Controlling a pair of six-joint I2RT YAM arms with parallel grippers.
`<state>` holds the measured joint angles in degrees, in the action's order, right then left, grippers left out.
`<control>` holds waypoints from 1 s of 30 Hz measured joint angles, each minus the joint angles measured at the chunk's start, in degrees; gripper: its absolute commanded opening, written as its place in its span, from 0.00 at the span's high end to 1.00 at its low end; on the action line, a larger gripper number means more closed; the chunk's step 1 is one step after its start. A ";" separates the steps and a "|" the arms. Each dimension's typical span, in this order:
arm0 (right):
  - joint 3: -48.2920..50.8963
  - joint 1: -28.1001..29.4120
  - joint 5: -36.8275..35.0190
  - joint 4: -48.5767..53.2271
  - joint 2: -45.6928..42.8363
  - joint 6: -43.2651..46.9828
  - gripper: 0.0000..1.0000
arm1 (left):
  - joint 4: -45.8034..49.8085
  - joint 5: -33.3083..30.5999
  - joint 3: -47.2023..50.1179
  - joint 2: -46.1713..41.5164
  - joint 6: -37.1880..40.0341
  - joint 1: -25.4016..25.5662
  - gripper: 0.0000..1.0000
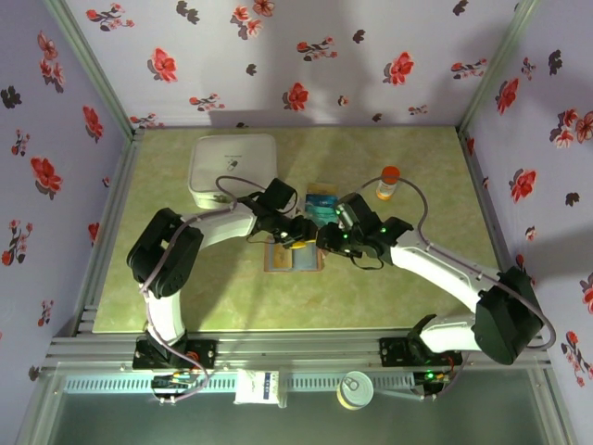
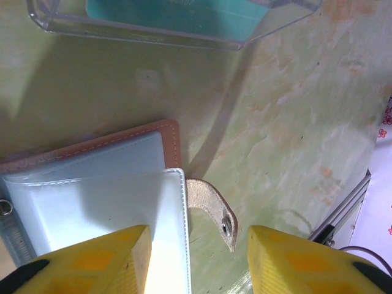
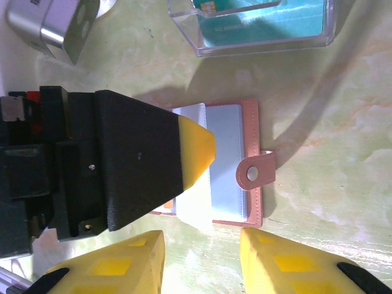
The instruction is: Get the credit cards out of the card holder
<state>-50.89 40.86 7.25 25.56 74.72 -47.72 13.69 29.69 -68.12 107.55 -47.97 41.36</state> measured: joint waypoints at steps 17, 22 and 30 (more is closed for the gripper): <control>3.28 0.02 0.02 -0.33 -3.37 -1.36 0.63 | -2.54 1.46 -2.93 5.27 -1.51 0.28 0.54; 3.28 0.04 0.46 -1.05 -1.53 -1.38 0.63 | -2.08 1.49 -3.08 3.43 -1.46 -0.39 0.54; 0.68 0.46 1.84 -2.19 4.02 -1.36 0.63 | -1.49 1.46 -3.06 0.68 -1.42 -3.37 0.55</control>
<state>-50.22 41.32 9.08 23.38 78.74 -49.08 12.21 31.16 -71.18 108.22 -49.39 38.00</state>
